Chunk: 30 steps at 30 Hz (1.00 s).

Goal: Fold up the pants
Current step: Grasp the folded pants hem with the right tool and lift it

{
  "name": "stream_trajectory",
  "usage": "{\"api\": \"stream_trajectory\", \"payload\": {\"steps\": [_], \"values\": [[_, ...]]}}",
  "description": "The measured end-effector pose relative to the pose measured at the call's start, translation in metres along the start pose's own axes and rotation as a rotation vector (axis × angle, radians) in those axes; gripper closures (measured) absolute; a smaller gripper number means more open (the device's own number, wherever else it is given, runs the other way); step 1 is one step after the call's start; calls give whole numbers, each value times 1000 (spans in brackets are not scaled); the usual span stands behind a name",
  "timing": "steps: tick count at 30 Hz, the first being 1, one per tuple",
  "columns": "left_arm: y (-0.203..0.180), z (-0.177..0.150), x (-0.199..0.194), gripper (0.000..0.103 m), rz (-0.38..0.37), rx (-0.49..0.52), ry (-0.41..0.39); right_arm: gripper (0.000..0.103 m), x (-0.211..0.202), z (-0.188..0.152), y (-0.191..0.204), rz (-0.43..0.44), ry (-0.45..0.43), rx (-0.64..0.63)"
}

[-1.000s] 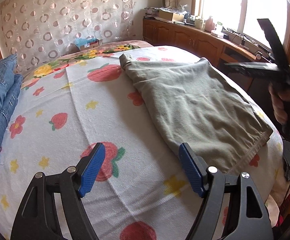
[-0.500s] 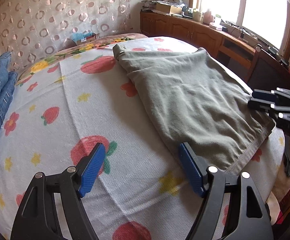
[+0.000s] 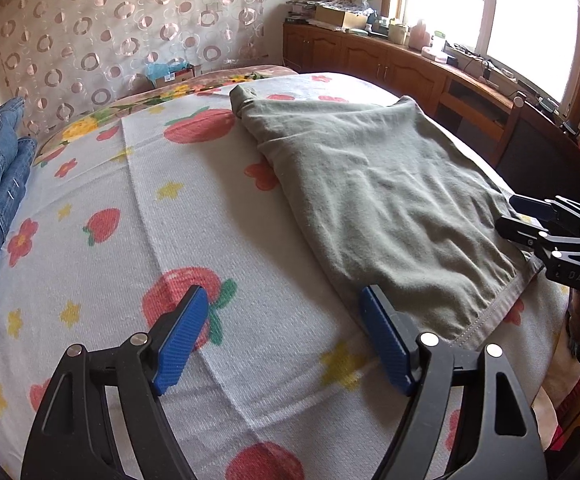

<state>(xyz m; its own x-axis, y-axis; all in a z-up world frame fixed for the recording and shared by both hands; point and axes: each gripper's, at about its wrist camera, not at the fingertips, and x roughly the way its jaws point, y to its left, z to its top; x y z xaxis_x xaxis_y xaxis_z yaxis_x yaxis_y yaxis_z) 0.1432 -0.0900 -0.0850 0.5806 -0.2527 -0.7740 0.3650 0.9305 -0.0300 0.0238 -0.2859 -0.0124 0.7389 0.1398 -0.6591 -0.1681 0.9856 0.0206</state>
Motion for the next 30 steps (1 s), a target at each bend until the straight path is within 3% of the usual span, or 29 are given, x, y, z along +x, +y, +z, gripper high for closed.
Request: {"api": "stream_trajectory", "payload": {"steps": [5,16,20,26,30], "values": [[0,0,0,24,1,1,0,45,-22,-8,-8,51,-37,41],[-12,-2,-12,24,7,33,-6,93,-39,-29,-3,132,-13,33],[-18,-3,-19,24,11,55,-17,94,-53,-27,3,123,-45,14],[-24,-5,-21,24,-16,66,-10,94,-44,-30,2,91,-27,12],[-27,-8,-21,24,-51,63,-11,78,-45,-28,-1,78,-42,45]]}}
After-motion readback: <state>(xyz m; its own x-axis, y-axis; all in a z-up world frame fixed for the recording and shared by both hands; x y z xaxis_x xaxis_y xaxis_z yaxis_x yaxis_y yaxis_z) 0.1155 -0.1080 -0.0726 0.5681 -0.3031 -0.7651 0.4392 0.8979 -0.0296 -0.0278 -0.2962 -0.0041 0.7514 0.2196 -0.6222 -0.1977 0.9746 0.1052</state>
